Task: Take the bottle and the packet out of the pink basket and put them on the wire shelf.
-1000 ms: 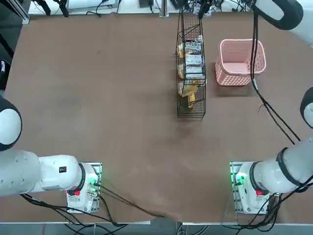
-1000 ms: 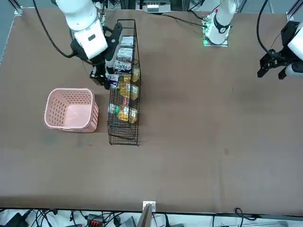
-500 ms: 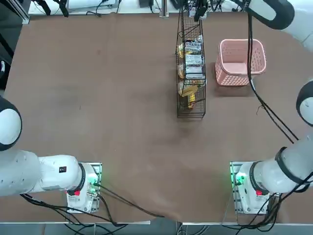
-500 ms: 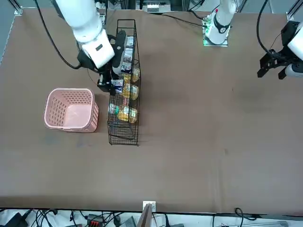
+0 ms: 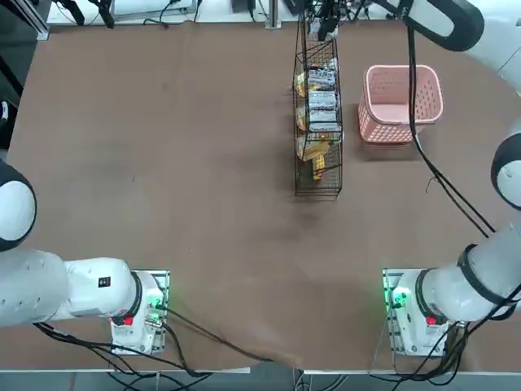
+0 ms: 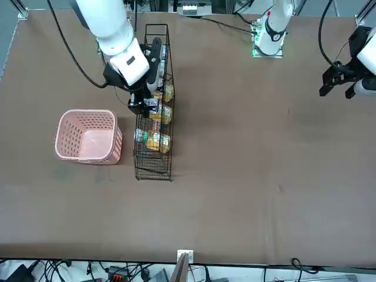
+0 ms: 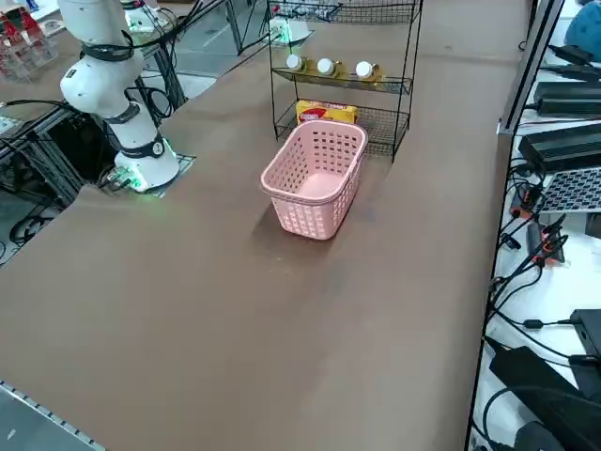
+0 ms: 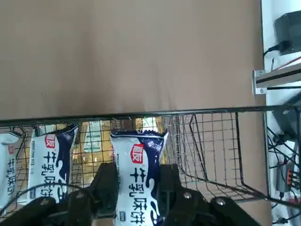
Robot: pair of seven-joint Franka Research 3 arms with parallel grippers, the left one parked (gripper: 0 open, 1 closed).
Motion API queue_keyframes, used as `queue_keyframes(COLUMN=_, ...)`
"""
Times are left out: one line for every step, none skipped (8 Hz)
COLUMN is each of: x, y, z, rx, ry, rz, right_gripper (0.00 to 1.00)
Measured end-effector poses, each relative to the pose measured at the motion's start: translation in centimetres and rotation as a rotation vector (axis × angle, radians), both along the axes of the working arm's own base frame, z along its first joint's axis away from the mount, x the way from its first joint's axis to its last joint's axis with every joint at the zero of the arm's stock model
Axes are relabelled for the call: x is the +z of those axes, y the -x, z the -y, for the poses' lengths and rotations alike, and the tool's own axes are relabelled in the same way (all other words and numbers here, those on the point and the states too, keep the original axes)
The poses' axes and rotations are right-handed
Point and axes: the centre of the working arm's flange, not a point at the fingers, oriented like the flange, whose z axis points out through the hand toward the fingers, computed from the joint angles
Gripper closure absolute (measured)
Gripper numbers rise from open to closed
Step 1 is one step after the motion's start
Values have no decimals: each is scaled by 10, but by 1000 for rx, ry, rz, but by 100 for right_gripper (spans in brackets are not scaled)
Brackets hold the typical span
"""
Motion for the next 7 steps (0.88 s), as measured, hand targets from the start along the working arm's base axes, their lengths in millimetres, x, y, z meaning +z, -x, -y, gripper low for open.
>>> queue_keyframes(x=-3, y=2, z=-5, rx=11, ry=-1, rz=-6, right_gripper=56)
queue_keyframes(x=-6, y=3, z=-8, rx=19, ry=-2, rz=-13, right_gripper=56)
queue_keyframes(x=-10, y=2, z=-10, rx=31, ry=0, rz=-18, right_gripper=56)
queue_keyframes(x=-13, y=1, z=-10, rx=46, ry=4, rz=-22, right_gripper=56)
queue_keyframes(x=-18, y=0, z=-10, rx=57, ry=7, rz=-29, right_gripper=56)
queue_keyframes(x=-22, y=-1, z=-11, rx=62, ry=10, rz=-36, right_gripper=56)
queue_keyframes(x=-25, y=-2, z=-11, rx=66, ry=13, rz=-41, right_gripper=56)
